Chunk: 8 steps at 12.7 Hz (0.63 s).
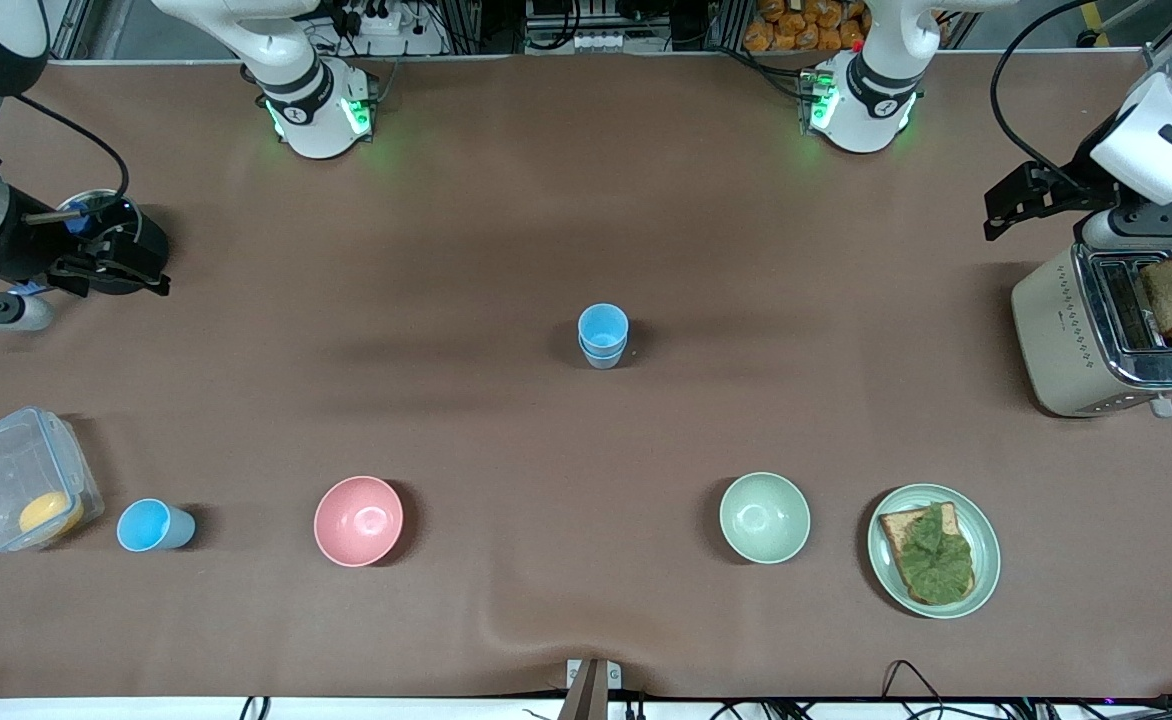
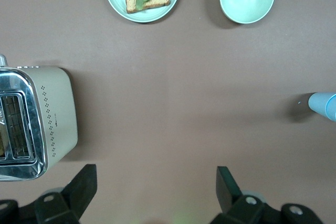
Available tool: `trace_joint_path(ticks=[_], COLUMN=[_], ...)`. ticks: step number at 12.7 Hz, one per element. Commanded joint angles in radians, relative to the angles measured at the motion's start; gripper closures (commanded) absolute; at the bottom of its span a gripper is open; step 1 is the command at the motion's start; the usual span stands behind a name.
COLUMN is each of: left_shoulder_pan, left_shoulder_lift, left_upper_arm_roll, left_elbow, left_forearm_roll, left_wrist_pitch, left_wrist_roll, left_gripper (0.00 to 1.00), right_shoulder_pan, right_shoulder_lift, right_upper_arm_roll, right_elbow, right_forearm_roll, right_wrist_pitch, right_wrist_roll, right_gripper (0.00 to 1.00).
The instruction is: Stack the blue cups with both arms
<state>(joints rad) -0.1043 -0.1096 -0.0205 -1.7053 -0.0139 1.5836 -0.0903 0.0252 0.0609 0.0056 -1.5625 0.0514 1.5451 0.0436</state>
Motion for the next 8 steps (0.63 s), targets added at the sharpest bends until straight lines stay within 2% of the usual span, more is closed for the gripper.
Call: trace_joint_path(ticks=[1, 8], left_shoulder_pan=[0.009, 0.012], left_shoulder_lift=[-0.012, -0.015], left_upper_arm_roll=[-0.015, -0.001], left_elbow=[0.001, 0.007], left_forearm_roll=[0.022, 0.020], left_wrist_pitch=[-0.020, -0.034], left_wrist_roll=[0.017, -0.019], left_gripper=[0.00, 0.00], right_shoulder_pan=[-0.019, -0.018], right_shoulder_lift=[-0.012, -0.012], right_upper_arm_roll=[0.019, 0.019], right_elbow=[-0.008, -0.004], right_forearm_roll=[-0.005, -0.004], right_wrist_pitch=[0.003, 0.000], right_wrist_roll=[0.012, 0.012], right_gripper=[0.00, 0.00])
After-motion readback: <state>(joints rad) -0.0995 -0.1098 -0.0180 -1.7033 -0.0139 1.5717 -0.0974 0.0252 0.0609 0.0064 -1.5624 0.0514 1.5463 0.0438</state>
